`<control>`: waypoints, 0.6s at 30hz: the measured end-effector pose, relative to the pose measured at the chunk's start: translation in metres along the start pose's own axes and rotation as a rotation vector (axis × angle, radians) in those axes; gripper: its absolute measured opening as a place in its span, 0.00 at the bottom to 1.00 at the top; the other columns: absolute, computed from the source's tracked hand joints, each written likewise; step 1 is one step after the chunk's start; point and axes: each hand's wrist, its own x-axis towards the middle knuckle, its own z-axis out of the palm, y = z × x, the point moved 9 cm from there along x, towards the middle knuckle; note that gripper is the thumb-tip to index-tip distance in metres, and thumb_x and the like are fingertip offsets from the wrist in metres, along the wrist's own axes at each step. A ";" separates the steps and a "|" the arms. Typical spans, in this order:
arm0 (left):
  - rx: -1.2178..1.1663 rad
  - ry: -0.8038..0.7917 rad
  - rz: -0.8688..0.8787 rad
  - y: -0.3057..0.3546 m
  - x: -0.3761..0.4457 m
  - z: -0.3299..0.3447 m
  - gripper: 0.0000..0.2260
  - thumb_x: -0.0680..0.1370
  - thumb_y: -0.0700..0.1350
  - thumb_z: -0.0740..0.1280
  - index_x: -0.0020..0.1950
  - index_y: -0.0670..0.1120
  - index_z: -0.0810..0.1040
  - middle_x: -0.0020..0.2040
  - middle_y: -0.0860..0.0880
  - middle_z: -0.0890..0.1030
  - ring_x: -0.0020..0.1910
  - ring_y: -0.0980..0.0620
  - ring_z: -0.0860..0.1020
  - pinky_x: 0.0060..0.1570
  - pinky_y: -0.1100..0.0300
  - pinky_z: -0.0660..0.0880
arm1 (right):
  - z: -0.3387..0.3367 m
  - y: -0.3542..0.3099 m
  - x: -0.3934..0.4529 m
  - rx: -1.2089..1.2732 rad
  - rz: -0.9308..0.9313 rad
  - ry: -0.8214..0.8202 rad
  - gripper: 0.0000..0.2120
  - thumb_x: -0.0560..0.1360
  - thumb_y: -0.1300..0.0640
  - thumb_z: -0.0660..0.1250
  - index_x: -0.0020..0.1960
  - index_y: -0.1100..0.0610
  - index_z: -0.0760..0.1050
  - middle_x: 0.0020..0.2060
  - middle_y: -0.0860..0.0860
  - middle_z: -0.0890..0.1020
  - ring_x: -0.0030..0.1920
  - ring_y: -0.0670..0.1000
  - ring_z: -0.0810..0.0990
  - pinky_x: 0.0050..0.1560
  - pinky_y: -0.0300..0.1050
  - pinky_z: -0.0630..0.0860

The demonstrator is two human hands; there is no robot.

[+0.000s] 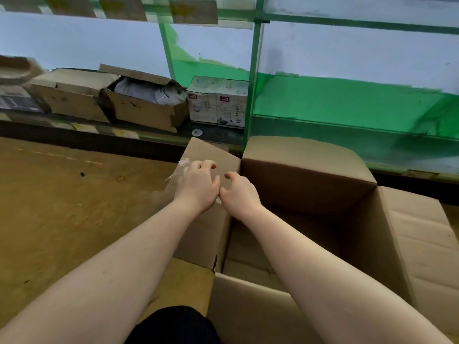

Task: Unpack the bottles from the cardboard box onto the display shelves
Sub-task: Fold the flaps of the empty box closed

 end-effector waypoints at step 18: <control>-0.252 -0.190 -0.331 -0.096 0.015 0.003 0.21 0.83 0.48 0.53 0.75 0.45 0.59 0.72 0.42 0.66 0.70 0.42 0.66 0.65 0.50 0.66 | 0.052 -0.049 0.020 -0.094 -0.018 -0.009 0.25 0.80 0.54 0.60 0.75 0.54 0.58 0.73 0.52 0.64 0.74 0.53 0.61 0.73 0.53 0.61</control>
